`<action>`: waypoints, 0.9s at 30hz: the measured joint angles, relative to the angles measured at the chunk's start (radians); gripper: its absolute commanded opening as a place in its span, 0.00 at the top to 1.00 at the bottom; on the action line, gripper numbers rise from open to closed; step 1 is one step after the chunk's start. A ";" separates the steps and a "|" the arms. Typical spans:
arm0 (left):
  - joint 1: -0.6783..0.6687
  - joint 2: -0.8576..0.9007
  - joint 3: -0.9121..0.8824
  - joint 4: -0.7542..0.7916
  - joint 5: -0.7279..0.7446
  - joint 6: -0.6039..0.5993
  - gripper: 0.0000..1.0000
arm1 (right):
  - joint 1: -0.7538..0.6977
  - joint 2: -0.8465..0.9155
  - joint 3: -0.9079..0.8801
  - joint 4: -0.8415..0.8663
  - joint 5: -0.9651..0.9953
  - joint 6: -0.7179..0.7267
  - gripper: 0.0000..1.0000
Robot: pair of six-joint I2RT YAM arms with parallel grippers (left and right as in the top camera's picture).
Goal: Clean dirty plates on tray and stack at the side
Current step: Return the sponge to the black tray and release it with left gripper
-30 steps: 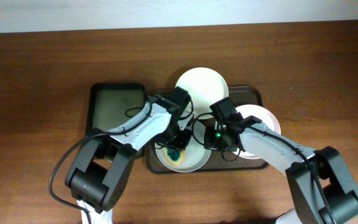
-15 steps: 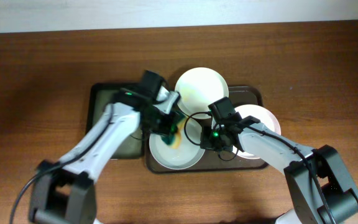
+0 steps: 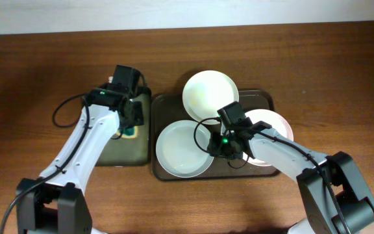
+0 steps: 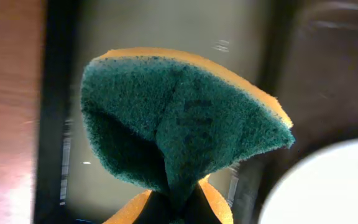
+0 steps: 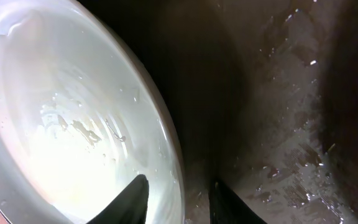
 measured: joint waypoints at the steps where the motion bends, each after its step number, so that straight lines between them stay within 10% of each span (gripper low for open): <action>1: 0.009 0.000 0.000 0.000 -0.014 -0.009 0.99 | 0.000 0.000 0.000 -0.005 0.003 -0.001 0.66; 19: 0.084 0.150 -0.061 0.110 -0.061 -0.037 0.96 | 0.002 0.000 0.000 -0.011 0.011 -0.001 0.66; 24: 0.084 0.201 -0.061 0.111 -0.061 -0.040 0.40 | 0.002 0.000 0.001 -0.014 0.011 -0.001 0.66; 27: 0.085 0.202 -0.061 0.112 -0.064 -0.049 0.23 | 0.002 0.000 0.002 -0.015 0.011 -0.001 0.66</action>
